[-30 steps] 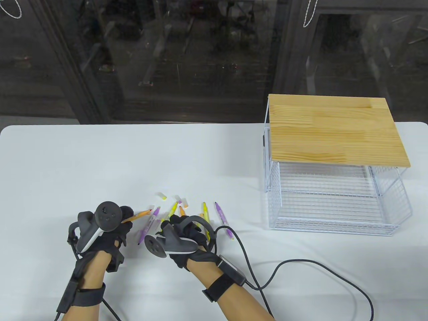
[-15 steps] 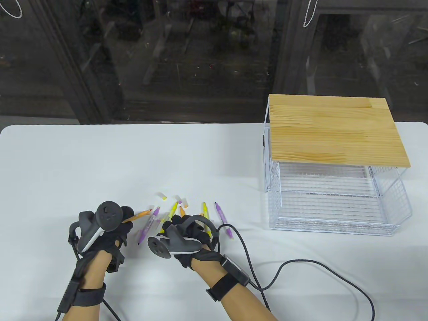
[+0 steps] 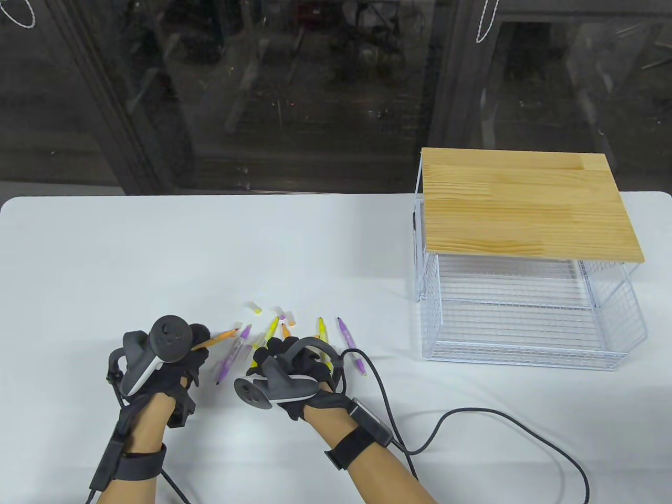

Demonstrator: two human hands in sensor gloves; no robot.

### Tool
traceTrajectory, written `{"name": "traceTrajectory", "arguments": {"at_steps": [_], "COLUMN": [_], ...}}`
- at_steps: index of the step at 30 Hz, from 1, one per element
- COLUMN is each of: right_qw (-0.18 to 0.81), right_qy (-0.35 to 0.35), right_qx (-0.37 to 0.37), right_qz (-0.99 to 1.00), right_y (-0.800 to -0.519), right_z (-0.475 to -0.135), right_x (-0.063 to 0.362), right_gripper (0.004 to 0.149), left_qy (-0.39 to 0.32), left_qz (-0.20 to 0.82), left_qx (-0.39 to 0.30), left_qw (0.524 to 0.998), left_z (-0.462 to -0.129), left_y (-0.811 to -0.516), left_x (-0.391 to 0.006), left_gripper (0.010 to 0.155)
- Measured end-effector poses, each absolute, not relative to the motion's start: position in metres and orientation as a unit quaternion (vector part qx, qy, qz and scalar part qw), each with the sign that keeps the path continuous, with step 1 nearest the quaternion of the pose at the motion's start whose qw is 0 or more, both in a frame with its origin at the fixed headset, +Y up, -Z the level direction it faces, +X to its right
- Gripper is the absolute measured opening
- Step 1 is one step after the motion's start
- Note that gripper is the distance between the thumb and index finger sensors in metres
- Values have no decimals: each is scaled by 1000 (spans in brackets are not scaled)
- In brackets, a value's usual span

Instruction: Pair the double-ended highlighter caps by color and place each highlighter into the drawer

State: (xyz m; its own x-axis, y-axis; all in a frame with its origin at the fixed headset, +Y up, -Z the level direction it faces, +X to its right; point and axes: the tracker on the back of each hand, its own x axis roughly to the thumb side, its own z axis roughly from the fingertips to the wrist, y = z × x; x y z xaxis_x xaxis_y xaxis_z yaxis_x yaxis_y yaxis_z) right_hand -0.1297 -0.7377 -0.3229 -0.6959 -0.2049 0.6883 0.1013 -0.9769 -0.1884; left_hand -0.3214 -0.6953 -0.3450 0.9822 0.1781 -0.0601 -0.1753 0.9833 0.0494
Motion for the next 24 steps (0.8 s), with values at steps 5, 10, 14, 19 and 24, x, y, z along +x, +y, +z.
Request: {"name": "traceTrajectory", "arguments": {"at_steps": [5, 10, 14, 19, 24], "right_qw": [88, 85, 84, 93, 69], "right_qy": [56, 46, 26, -32, -47], "right_qx": [-393, -392, -388, -370, -362], "right_qz": [-914, -915, -917, -924, -928], "right_y": [-743, -743, -744, -747, -743], "right_z": [-323, -323, -323, -324, -328], "right_x": [-135, -135, -136, -139, -138], "right_gripper": [45, 44, 44, 45, 46], "left_qy": [33, 33, 33, 33, 34], "left_qz": [90, 92, 93, 92, 94], "left_qx": [21, 19, 19, 19, 20], "left_qw": [995, 995, 995, 995, 995], "left_z": [-345, -345, -345, -345, -345], "left_y": [-695, -696, -696, -696, -696], "left_x": [-322, -322, -322, -322, -323], "left_gripper": [48, 48, 48, 48, 48]}}
